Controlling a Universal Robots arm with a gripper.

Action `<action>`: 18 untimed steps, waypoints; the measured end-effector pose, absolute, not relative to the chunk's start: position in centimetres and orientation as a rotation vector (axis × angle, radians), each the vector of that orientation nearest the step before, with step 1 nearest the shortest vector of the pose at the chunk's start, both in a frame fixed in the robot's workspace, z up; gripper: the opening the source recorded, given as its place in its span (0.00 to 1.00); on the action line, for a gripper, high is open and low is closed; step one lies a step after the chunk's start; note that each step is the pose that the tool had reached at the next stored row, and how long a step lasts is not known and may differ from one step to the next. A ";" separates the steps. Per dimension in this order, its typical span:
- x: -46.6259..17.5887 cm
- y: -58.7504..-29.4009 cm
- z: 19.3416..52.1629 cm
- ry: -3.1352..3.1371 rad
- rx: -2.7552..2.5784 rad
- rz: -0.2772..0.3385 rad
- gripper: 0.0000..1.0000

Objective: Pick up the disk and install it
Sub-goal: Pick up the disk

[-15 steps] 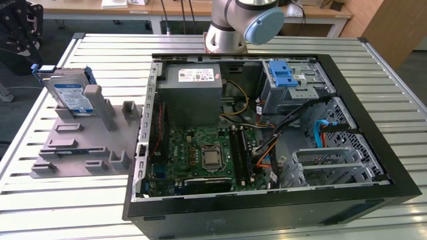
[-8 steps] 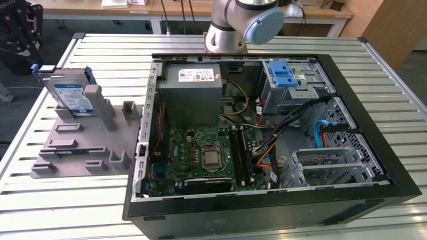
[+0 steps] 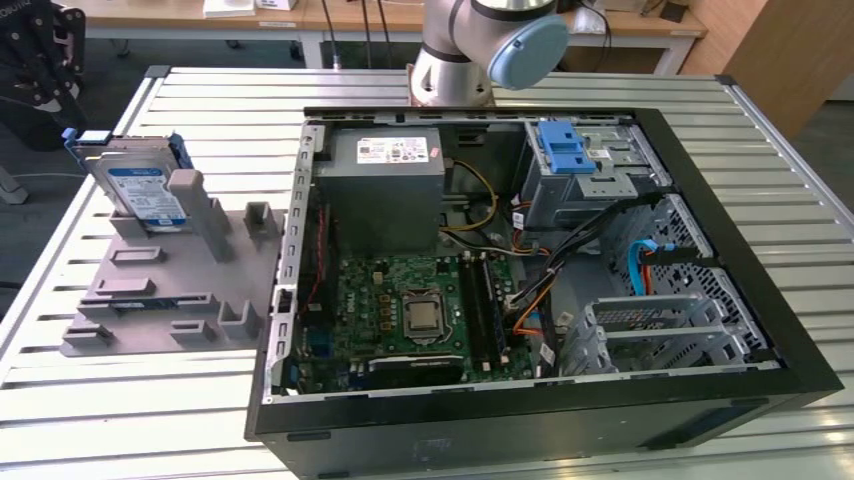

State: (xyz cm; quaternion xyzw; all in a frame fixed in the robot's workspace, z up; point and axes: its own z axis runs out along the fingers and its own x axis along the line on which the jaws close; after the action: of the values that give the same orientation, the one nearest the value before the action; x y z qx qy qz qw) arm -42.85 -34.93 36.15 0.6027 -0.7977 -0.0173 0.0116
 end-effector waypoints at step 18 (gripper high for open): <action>-42.8 -34.9 36.2 -2.461 1.914 -0.053 0.11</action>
State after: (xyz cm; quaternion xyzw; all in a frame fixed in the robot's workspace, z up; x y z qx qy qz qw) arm -42.85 -34.93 36.15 0.6138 -0.7892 -0.0171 0.0118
